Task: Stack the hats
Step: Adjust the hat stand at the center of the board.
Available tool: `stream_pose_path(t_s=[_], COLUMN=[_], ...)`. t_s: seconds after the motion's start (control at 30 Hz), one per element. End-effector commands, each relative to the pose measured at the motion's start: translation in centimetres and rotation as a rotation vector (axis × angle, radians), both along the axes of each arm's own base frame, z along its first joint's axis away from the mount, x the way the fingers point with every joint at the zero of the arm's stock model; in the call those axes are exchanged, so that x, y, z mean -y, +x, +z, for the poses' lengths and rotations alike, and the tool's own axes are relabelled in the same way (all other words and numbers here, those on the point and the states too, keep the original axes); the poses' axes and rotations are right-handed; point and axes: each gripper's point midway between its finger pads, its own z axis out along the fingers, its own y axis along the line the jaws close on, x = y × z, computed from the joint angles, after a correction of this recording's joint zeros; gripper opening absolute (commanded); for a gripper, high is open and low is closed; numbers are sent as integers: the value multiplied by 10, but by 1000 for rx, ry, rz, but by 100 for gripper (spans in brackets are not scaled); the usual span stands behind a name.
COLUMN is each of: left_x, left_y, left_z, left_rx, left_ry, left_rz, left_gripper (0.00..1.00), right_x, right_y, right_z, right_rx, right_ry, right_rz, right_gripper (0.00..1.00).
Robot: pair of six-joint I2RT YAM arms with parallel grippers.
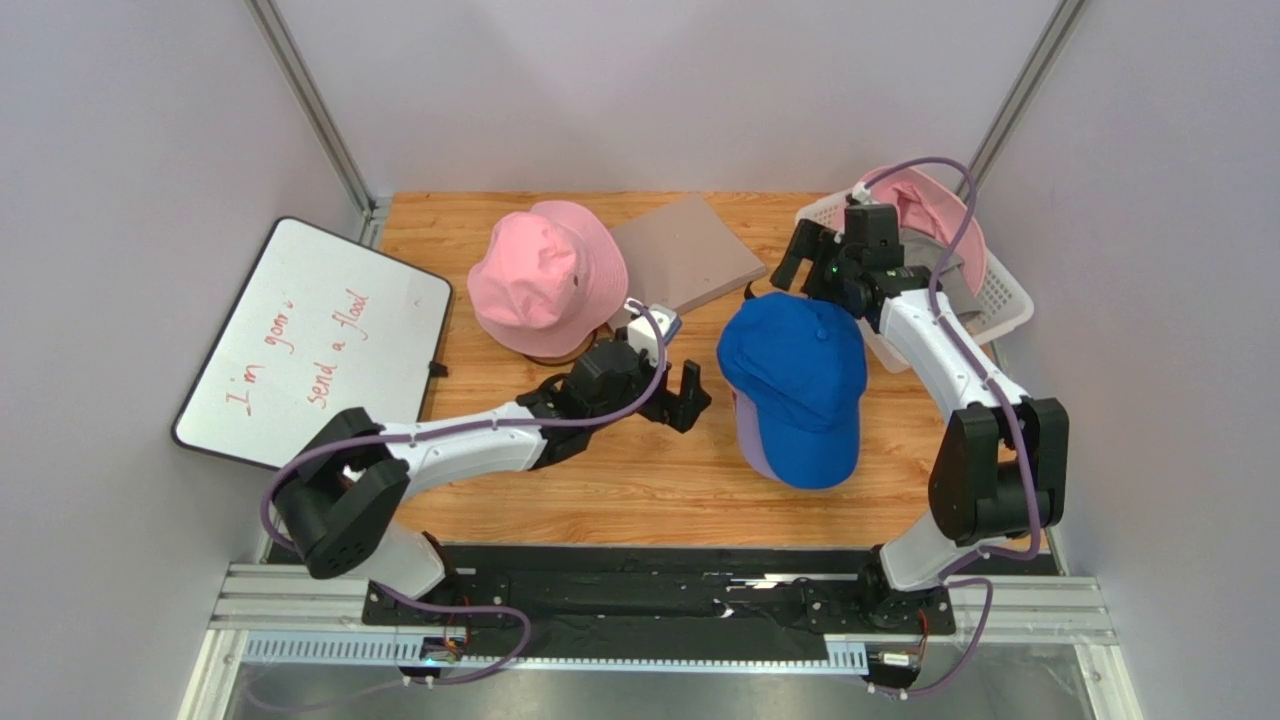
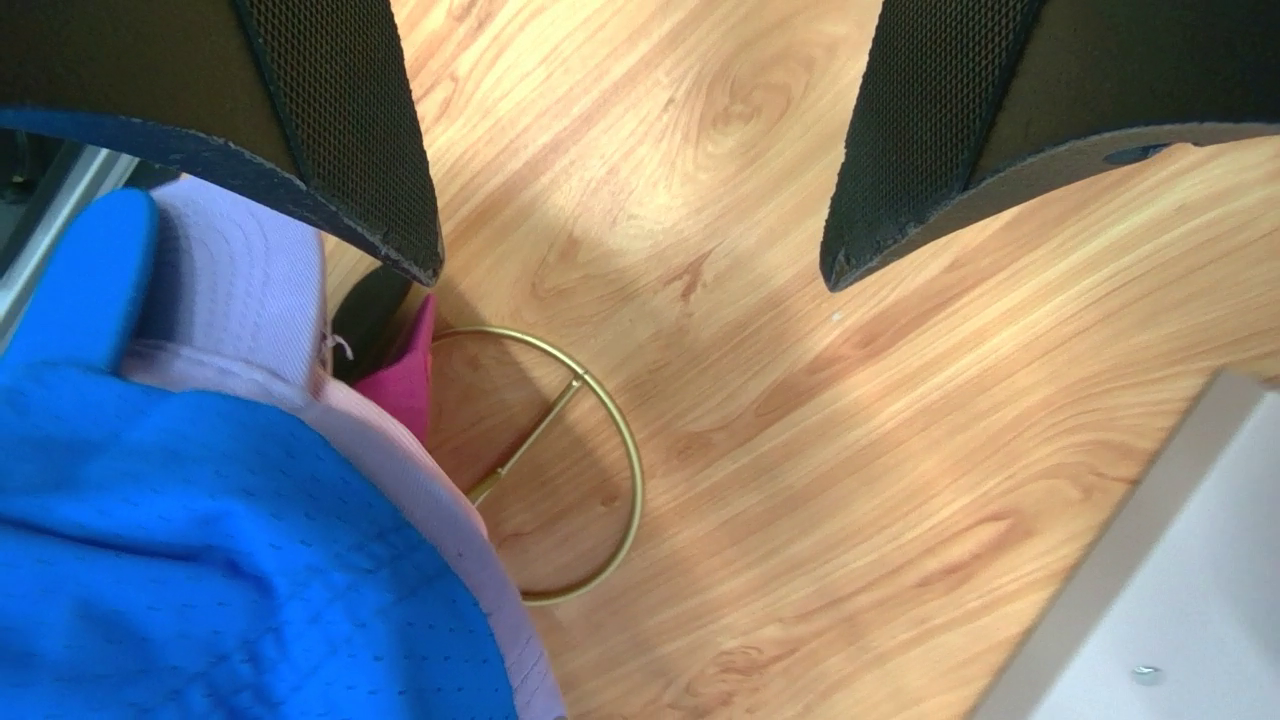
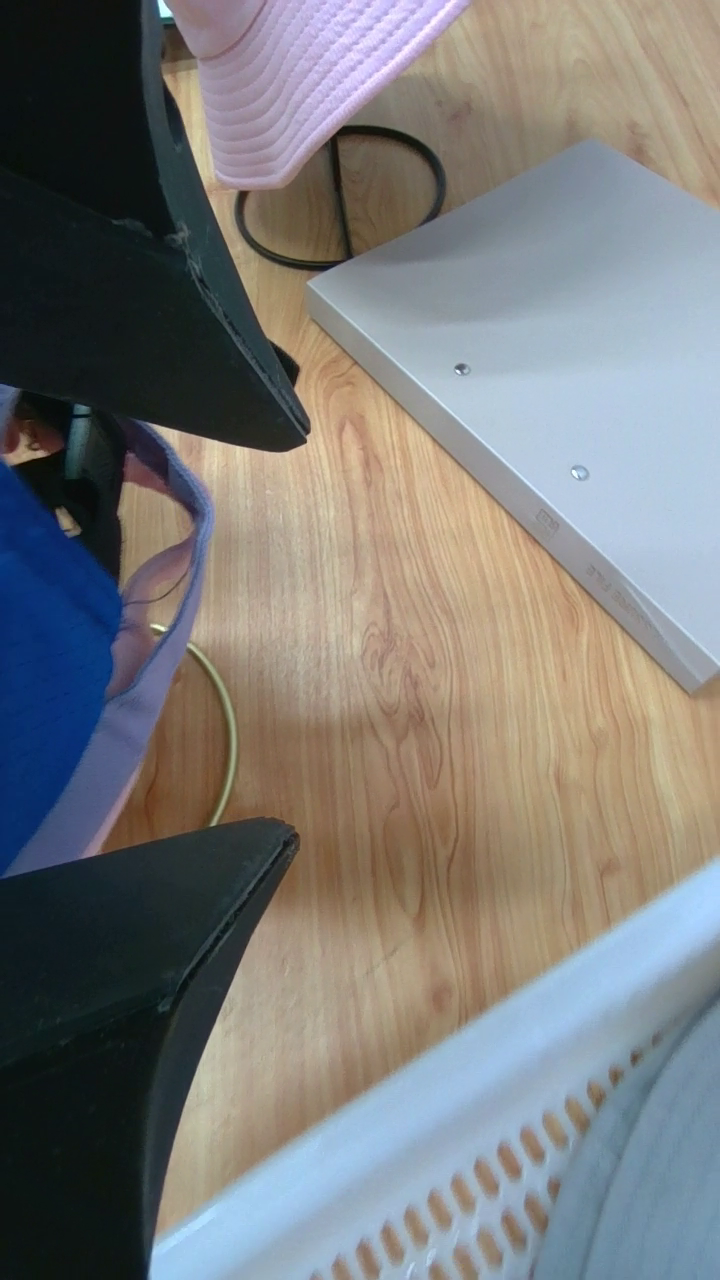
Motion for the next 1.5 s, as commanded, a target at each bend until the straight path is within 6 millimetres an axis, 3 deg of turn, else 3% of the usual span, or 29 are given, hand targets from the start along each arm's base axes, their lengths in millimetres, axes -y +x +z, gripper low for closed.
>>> stream_pose_path(t_s=[0.0, 0.17, 0.27, 0.4, 0.43, 0.47, 0.53, 0.57, 0.63, 0.67, 0.8, 0.9, 1.13, 1.3, 1.47], left_x=[-13, -7, -2, 2, 3, 4, 6, 7, 11, 11, 8, 6, 3, -15, -45], left_y=[1, -2, -3, -3, -2, -1, 1, 1, 0, 0, 0, 1, 4, 7, 9], left_z=[31, 18, 9, 1, -2, -2, -6, -9, -11, -11, -9, -9, -8, -9, -9], left_rx=[49, 18, -5, -35, -46, -50, -69, -77, -85, -86, -79, -67, -58, -47, -43], left_ry=[-50, -38, -30, -32, -33, -31, -29, -28, -30, -32, -25, -13, 6, 65, 104], left_rz=[56, 45, 49, 73, 82, 92, 104, 103, 100, 102, 112, 112, 128, 180, 261], left_gripper=[99, 99, 99, 99, 99, 99, 99, 99, 99, 99, 99, 99, 99, 100, 100], right_x=[30, 77, 114, 148, 152, 154, 151, 147, 145, 143, 143, 136, 98, 73, 57], right_y=[-3, -19, -38, -68, -79, -88, -94, -106, -108, -118, -124, -124, -122, -126, -135], right_z=[69, 106, 106, 71, 47, 39, 22, -1, -18, -38, -67, -76, -75, -71, -71], right_rx=[130, 190, 166, 82, 28, 13, -3, -49, -51, -84, -120, -140, -121, -119, -127], right_ry=[-53, -78, -72, -105, -121, -125, -106, -93, -56, -53, -52, -62, -66, -71, -98], right_rz=[-85, -244, -351, -443, -462, -472, -481, -485, -516, -525, -545, -513, -398, -349, -309], right_gripper=[100, 100, 100, 100, 100, 100, 100, 100, 100, 100, 100, 99, 99, 98, 98])
